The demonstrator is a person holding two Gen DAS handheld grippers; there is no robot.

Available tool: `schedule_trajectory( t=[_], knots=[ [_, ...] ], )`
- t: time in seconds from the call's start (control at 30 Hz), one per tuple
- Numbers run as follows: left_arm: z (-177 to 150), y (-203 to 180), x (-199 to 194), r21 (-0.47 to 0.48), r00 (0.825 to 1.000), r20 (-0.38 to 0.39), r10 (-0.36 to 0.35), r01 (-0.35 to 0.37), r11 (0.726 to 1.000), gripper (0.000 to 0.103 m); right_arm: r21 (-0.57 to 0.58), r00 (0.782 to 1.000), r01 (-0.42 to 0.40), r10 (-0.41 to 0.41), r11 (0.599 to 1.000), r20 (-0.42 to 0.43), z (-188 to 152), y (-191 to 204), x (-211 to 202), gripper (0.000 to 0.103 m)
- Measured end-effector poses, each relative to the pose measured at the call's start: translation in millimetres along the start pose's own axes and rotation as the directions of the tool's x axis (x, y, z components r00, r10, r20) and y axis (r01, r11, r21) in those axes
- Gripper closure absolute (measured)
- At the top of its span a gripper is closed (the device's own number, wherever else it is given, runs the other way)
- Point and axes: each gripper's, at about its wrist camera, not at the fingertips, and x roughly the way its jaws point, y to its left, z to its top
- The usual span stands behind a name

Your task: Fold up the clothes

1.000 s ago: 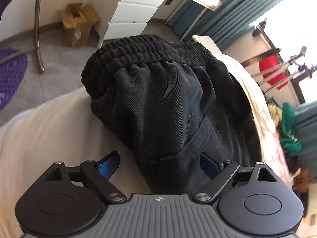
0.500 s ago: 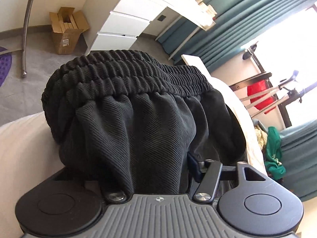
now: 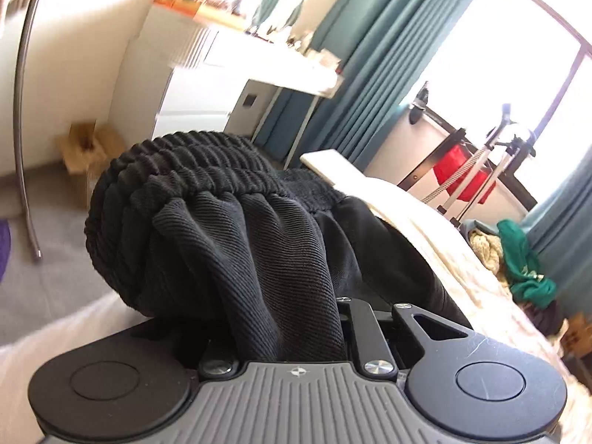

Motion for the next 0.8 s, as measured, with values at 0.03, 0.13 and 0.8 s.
schedule_trajectory(
  t=[0.03,0.13,0.8],
  knots=[
    [-1,-12,-7,0.042,0.999,0.033,0.001,-0.002,0.999,0.088,0.004,1.0,-0.002,0.002,1.0,-0.001,1,-1,0,0.033],
    [-6,-58,-34,0.183,0.989,0.146,-0.018,-0.01,0.983,0.088,0.034,1.0,-0.017,0.017,0.999,-0.003,4,-6,-3,0.034],
    [-246,-405,-120,0.711,0.833,0.285,-0.474,0.148,0.687,0.09,0.558,0.99,-0.084,0.003,0.826,0.144,22,-156,-47,0.032]
  ],
)
